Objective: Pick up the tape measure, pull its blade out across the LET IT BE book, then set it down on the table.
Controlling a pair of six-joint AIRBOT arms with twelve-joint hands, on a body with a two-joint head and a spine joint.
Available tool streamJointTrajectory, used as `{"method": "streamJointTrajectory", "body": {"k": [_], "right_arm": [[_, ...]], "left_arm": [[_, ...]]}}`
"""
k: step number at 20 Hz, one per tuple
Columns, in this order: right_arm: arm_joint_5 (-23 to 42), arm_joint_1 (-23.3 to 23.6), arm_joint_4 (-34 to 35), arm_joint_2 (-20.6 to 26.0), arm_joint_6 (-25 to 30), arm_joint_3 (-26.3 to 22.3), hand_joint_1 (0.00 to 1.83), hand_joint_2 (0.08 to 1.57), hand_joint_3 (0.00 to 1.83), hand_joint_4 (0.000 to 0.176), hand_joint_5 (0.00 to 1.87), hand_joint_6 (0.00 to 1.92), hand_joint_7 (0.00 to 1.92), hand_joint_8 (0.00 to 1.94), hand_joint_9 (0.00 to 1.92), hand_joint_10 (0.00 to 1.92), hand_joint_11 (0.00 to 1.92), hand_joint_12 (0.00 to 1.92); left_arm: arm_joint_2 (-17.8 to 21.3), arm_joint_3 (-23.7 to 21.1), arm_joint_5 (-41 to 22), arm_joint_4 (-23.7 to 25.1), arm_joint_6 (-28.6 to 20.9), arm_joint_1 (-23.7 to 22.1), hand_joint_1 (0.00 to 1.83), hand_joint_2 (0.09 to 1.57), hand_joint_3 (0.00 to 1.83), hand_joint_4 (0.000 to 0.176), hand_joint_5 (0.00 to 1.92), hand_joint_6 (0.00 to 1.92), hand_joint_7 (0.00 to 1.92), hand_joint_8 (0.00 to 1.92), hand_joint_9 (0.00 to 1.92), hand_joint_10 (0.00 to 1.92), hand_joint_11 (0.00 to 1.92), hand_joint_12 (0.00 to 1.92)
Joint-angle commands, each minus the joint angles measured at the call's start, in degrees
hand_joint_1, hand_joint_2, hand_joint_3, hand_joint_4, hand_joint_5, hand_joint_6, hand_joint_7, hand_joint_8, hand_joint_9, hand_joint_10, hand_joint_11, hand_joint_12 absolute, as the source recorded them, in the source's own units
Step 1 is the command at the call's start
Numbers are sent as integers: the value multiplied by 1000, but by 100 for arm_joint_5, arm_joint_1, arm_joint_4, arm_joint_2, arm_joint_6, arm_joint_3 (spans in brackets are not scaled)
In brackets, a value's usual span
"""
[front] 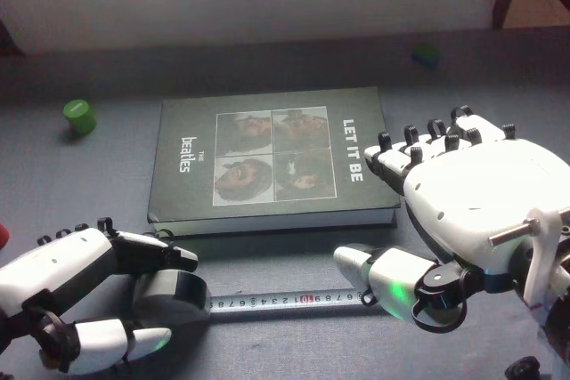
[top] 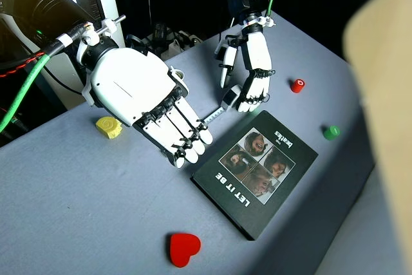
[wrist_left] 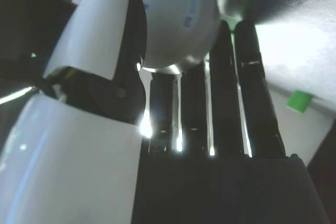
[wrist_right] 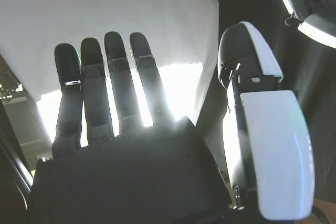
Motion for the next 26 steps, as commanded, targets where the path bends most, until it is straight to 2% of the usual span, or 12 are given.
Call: {"method": "streamJointTrajectory", "body": {"k": [1, 2, 3, 4, 5, 7, 12, 14, 21, 24, 26], "right_arm": [[-226, 26, -514, 20, 35, -38, 190, 1188, 0, 0, 262, 0, 314, 0, 285, 1, 0, 981], [-226, 26, -514, 20, 35, -39, 191, 1188, 0, 0, 262, 0, 309, 0, 276, 1, 0, 967], [-226, 26, -514, 20, 36, -39, 191, 1188, 0, 0, 263, 0, 303, 0, 269, 0, 0, 964], [-225, 26, -514, 20, 39, -40, 191, 1188, 0, 0, 262, 0, 302, 0, 265, 0, 0, 953], [-226, 26, -514, 20, 40, -40, 191, 1188, 0, 0, 265, 1, 302, 0, 264, 0, 0, 951], [-226, 24, -514, 21, 40, -40, 189, 1189, 0, 0, 276, 4, 312, 3, 278, 5, 0, 971], [-194, 30, -555, 20, 83, -40, 191, 1188, 0, 0, 265, 0, 315, 2, 283, 4, 0, 966], [-80, 69, -580, 21, 145, -36, 191, 1188, 0, 0, 265, 0, 316, 2, 283, 4, 0, 962], [580, 387, -663, 24, 234, 263, 188, 1190, 0, 0, 269, 1, 318, 1, 291, 4, 0, 994], [828, 643, -710, 21, 84, 453, 194, 1189, 0, 0, 280, 4, 337, 6, 292, 4, 0, 999], [1077, 895, -735, -16, -66, 659, 341, 1152, 0, 0, 287, 6, 347, 7, 286, 1, 0, 989]], "left_arm": [[-59, 25, -554, 122, -22, -26, 1218, 1090, 0, 0, 752, 5, 738, 5, 717, 11, 499, 654], [-68, 23, -555, 129, -16, -28, 1241, 1092, 0, 0, 826, 8, 858, 9, 833, 21, 590, 661], [-73, 16, -555, 132, -2, -31, 1231, 1104, 2, 0, 891, 855, 1046, 646, 959, 25, 711, 621], [-76, 9, -555, 132, 17, -33, 1352, 1085, 2, 0, 961, 867, 1087, 748, 965, 894, 856, 728], [-79, 3, -555, 141, 22, -35, 1379, 1072, 0, 0, 1011, 822, 1110, 727, 989, 1051, 924, 814], [-85, -5, -554, 152, 53, -48, 1390, 1053, 0, 0, 1078, 708, 1158, 641, 1021, 1073, 958, 909], [-40, -15, -551, 112, 51, -186, 1389, 1053, 0, 0, 1062, 754, 1182, 561, 1014, 1092, 947, 925], [51, -16, -430, 59, 41, -449, 1390, 1051, 0, 0, 1062, 752, 1198, 535, 1021, 1079, 945, 931], [611, 130, 648, 218, 9, -1733, 1392, 1049, 0, 0, 1052, 758, 1206, 534, 1035, 1056, 950, 928], [719, 361, 961, 565, -242, -2106, 1392, 1052, 1, 0, 1036, 770, 1198, 560, 1032, 1060, 958, 915], [730, 586, 930, 940, -843, -2235, 1391, 1057, 0, 0, 1023, 788, 1197, 569, 1014, 1084, 949, 918]]}}
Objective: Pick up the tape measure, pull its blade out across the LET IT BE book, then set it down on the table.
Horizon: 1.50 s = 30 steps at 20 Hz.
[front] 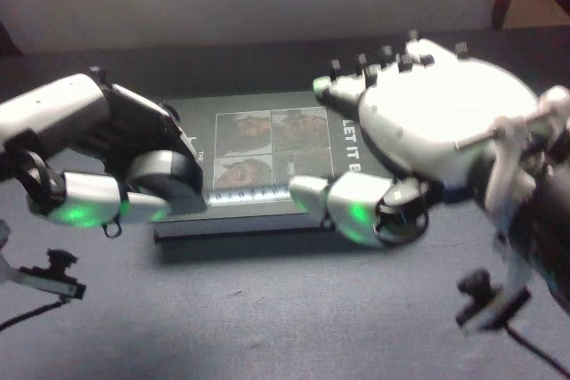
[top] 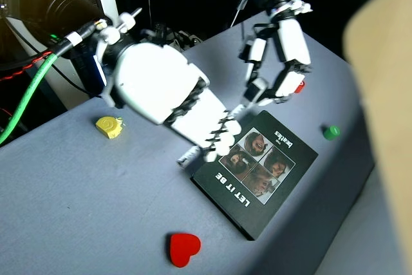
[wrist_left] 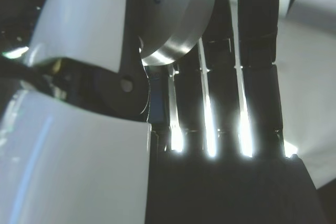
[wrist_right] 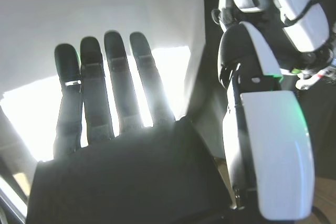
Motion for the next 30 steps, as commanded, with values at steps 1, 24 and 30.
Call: {"method": "streamJointTrajectory", "body": {"k": [1, 24, 30], "right_arm": [[109, 129, -504, -13, -59, 64, 429, 1135, 0, 0, 308, 13, 351, 7, 285, 1, 0, 984], [303, 978, 1371, -739, -721, 1150, 1027, 1181, 1, 0, 773, 39, 768, 32, 716, 72, 237, 1146], [200, 755, 890, -838, -491, 1313, 1024, 1184, 1, 0, 762, 25, 788, 29, 748, 78, 264, 1156]], "left_arm": [[31, 46, -635, 168, -259, -108, 1391, 1058, 0, 0, 1017, 793, 1198, 571, 1011, 1087, 945, 918], [-210, 1007, 157, 1277, -864, -965, 1390, 1061, 0, 0, 1003, 824, 1171, 611, 1019, 1083, 943, 922], [-217, 1019, 220, 1099, -777, -1092, 1390, 1061, 0, 0, 1005, 820, 1166, 617, 1023, 1081, 954, 921]]}}
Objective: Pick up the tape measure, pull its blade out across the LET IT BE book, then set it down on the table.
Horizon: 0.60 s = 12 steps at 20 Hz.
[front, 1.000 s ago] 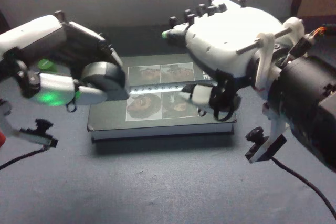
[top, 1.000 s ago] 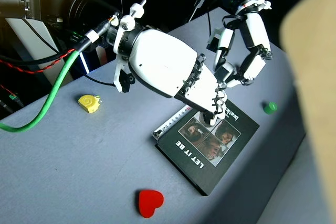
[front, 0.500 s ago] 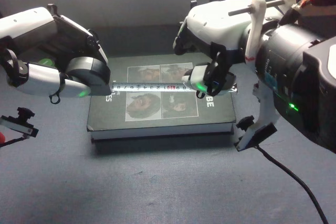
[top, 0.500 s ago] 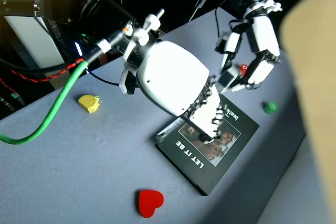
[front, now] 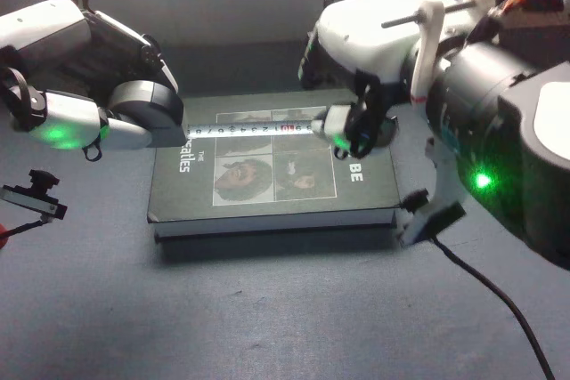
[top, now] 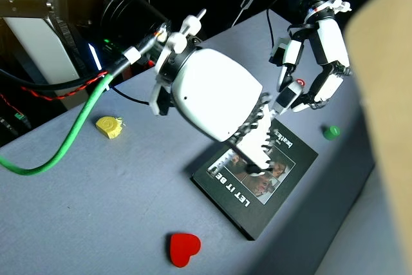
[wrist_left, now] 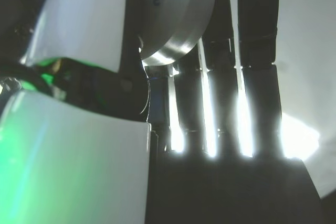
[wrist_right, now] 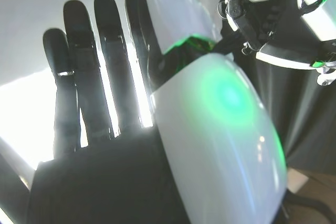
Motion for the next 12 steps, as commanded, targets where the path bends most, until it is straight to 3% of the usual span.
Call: {"method": "streamJointTrajectory", "body": {"k": [1, 12], "right_arm": [[-102, 34, -477, 11, 40, 3, 1024, 1183, 1, 0, 764, 25, 792, 30, 748, 77, 264, 1156], [-29, -265, -950, -160, 481, 361, 1025, 1184, 1, 0, 779, 21, 794, 20, 748, 69, 274, 1162]], "left_arm": [[-2, 12, -671, -103, -43, -94, 1390, 1061, 0, 0, 1007, 818, 1170, 616, 1016, 1085, 949, 917], [-8, -6, -735, -165, -108, -74, 1388, 1068, 0, 0, 986, 825, 1147, 670, 1007, 1104, 933, 926]]}}
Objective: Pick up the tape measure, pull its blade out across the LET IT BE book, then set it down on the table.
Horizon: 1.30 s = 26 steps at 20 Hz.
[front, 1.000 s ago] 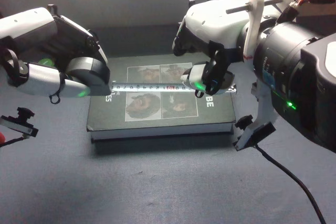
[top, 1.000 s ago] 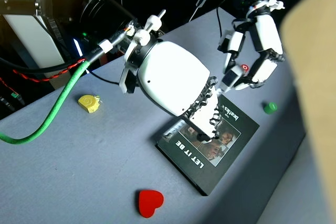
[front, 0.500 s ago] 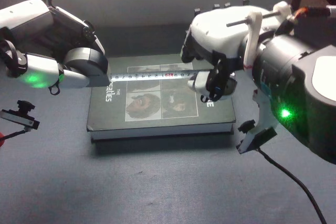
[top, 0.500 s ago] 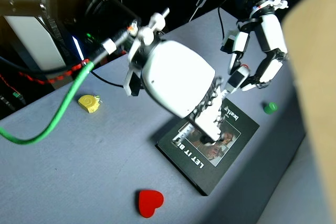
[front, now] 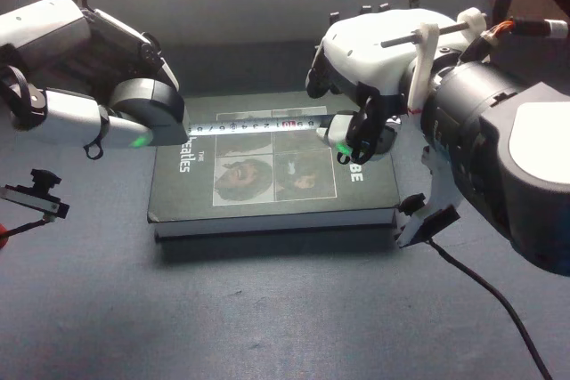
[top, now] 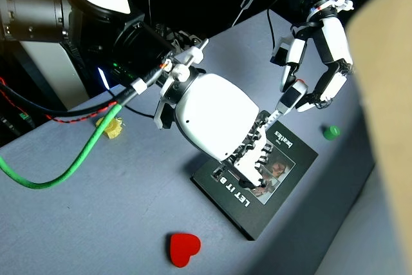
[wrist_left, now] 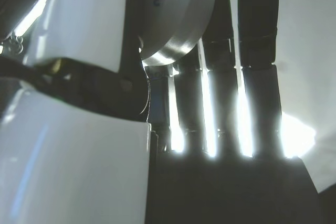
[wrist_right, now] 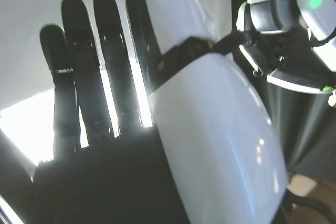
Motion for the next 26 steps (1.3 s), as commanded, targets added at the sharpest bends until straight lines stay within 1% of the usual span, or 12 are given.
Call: {"method": "streamJointTrajectory", "body": {"k": [1, 5, 8, 11, 14, 22, 26], "right_arm": [[-128, 13, -484, 11, 36, 0, 1025, 1184, 1, 0, 779, 21, 794, 20, 748, 69, 274, 1162], [-110, -61, -552, 3, 85, 16, 1024, 1184, 0, 0, 772, 15, 791, 15, 751, 67, 276, 1161], [-96, -142, -762, -4, 225, 53, 1025, 1185, 0, 0, 782, 17, 793, 14, 759, 68, 280, 1163], [-84, -173, -790, -8, 240, 77, 1025, 1184, 0, 0, 783, 16, 800, 15, 766, 69, 291, 1166], [-79, -209, -998, -14, 338, 97, 1025, 1184, 0, 0, 767, 8, 798, 12, 764, 66, 274, 1159], [-43, -258, -1004, -13, 342, 136, 1023, 1185, 0, 0, 765, 5, 797, 8, 762, 60, 281, 1162], [-11, -303, -1128, -17, 342, 219, 1022, 1184, 0, 0, 763, 3, 799, 7, 765, 59, 282, 1162]], "left_arm": [[-4, -11, -719, -110, -82, -72, 1388, 1068, 0, 0, 986, 825, 1147, 670, 1007, 1104, 933, 926], [-4, -2, -752, -117, -83, -56, 1388, 1068, 0, 0, 989, 837, 1146, 663, 1006, 1102, 933, 924], [-4, -1, -761, -118, -83, -54, 1388, 1068, 0, 0, 988, 831, 1147, 667, 1007, 1103, 934, 923], [-4, -2, -766, -119, -84, -45, 1388, 1068, 0, 0, 990, 835, 1148, 663, 1004, 1104, 939, 925], [-4, -2, -774, -119, -85, -36, 1388, 1068, 0, 0, 988, 829, 1148, 667, 1004, 1104, 942, 929], [-1, 7, -785, -121, -118, -23, 1389, 1068, 0, 0, 986, 829, 1145, 672, 1010, 1102, 943, 931], [-1, -4, -785, -123, -120, -27, 1389, 1068, 0, 0, 989, 833, 1145, 671, 1011, 1095, 954, 932]]}}
